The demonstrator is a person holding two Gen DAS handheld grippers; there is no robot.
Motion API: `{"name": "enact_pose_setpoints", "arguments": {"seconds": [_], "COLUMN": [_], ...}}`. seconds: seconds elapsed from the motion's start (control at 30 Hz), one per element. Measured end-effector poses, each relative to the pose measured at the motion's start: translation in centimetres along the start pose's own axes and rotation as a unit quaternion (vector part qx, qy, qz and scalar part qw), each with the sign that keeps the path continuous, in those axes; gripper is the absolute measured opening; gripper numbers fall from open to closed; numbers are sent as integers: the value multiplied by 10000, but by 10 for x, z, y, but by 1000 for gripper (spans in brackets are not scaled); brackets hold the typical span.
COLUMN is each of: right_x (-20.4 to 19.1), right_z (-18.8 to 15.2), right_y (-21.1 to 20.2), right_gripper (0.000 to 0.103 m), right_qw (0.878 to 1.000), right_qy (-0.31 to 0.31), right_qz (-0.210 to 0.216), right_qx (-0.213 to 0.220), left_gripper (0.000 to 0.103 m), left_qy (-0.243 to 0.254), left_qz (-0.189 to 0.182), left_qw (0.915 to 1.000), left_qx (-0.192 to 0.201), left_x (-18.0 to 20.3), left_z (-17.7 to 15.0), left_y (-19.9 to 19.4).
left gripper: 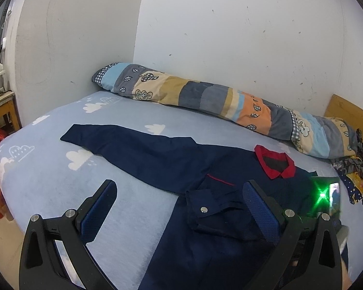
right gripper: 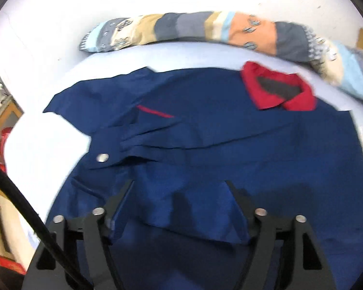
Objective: Fold large clothes
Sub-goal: 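Lift the sleeve and fold it across the shirt body, open right gripper, then move the left gripper to the other sleeve cuff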
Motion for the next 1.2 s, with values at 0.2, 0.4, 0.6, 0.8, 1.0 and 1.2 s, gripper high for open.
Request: {"name": "enact_pose_setpoints", "arguments": {"seconds": [0.2, 0.4, 0.6, 0.8, 1.0, 1.2], "right_x": [34, 59, 115, 145, 137, 138], "right_z": [-51, -69, -115, -143, -141, -137], "right_y": [11, -84, -128, -136, -136, -145], "right_gripper": [82, 83, 93, 93, 93, 93], "right_qw": [9952, 9963, 9776, 9413, 9385, 9373], "right_qy": [147, 771, 2072, 3250, 3288, 3256], "right_qz": [-96, 374, 184, 778, 936, 1066], "right_qx": [-961, -35, 334, 481, 490, 641], "left_gripper": [103, 103, 103, 103, 103, 103], "left_qy": [152, 298, 708, 1062, 673, -136], "left_qz": [11, -9, -94, -91, -483, -612], "left_qw": [9998, 9990, 9954, 9896, 9889, 9888], "left_qx": [-129, -342, -632, -961, -1232, -1357], "left_x": [13, 22, 34, 46, 41, 8], "left_z": [-9, -23, -54, -84, -85, -57], "left_y": [7, 13, 24, 45, 47, 51]}}
Point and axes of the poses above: each gripper's, at about its wrist camera, not at the fingertips, and y roughly the way its jaws point, x to its right, z to its top, the point moved 1 cm from there along y, roughly the way its jaws point, and after that the axes turned 14 degrees about -y, right-handed, at the moved point
